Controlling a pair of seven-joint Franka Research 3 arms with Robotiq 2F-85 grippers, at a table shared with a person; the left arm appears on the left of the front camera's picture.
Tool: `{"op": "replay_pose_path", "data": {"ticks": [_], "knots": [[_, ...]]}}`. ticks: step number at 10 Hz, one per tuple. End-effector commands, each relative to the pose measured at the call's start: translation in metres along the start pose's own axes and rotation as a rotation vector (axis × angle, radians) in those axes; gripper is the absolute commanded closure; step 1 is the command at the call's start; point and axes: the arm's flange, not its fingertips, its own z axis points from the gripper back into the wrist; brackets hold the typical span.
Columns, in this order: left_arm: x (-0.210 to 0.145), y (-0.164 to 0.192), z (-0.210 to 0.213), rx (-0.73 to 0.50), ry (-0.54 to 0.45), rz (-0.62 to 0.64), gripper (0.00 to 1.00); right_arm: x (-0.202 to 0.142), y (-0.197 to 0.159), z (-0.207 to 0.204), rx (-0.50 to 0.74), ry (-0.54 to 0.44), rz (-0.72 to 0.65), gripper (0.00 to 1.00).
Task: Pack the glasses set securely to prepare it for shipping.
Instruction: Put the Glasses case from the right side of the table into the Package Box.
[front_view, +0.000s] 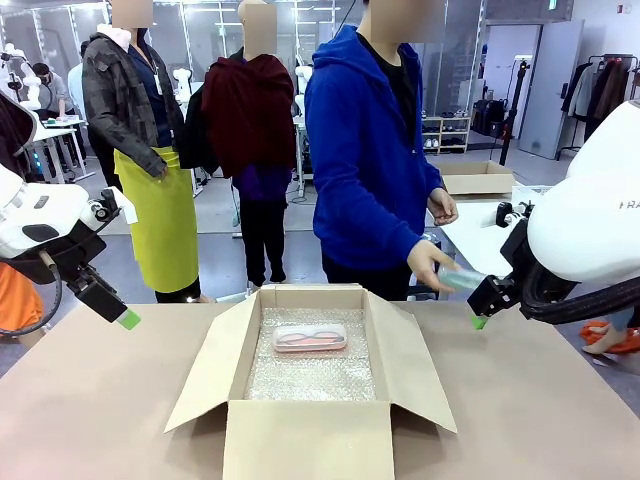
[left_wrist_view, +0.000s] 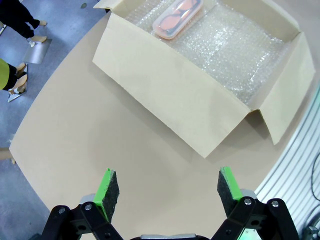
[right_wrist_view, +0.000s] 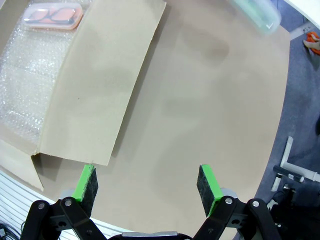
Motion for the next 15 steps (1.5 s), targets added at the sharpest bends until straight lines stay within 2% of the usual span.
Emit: {"op": "replay_pose_path", "data": {"ticks": [1,15], "knots": [[-0.0009,0.0009,0.0015,0.005,0.001,-0.007,0.0,-0.0024,0.0028,0.001,0.006,0.002,-0.016,0.0],[-0.0009,0.0009,0.0015,0.005,0.001,-0.007,0.0,-0.0024,0.0028,0.001,0.006,0.002,-0.016,0.0]]}}
